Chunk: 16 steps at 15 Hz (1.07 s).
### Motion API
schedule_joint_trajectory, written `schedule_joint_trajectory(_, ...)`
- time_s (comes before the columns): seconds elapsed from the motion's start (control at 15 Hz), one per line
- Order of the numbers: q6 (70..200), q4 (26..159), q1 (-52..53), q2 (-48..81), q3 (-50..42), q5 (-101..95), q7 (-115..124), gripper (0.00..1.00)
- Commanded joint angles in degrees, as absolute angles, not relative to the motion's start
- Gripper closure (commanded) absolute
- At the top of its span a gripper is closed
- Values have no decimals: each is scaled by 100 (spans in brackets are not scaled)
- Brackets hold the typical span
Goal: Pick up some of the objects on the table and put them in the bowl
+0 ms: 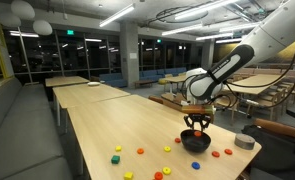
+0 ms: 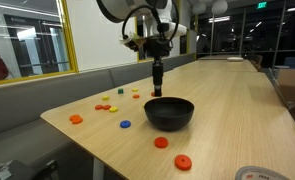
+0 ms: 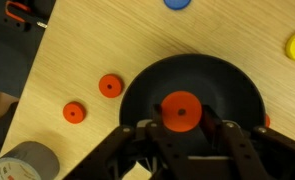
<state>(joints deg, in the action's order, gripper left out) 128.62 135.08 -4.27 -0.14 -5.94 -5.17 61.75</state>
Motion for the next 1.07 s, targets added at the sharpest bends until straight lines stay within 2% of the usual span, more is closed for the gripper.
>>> schedule_joint_trajectory(0.0, 12830, 13387, -518, 110, -607, -494, 6215, 59)
schedule_joint_trajectory(0.07, 12835, 13358, -522, 151, -602, -465, 6188, 32)
schedule_joint_trajectory(0.13, 12839, 13332, -518, 191, -594, -439, 6164, 31)
schedule_joint_trajectory(0.2, 12843, 13306, -505, 223, -585, -411, 6138, 25)
schedule_joint_trajectory(0.4, 12826, 13165, -458, 351, -548, -369, 6091, 2)
schedule_joint_trajectory(0.47, 12830, 13091, -433, 387, -526, -351, 6055, 0)
schedule_joint_trajectory(1.0, 12755, 11599, -7, 1159, -81, -72, 5006, 0)
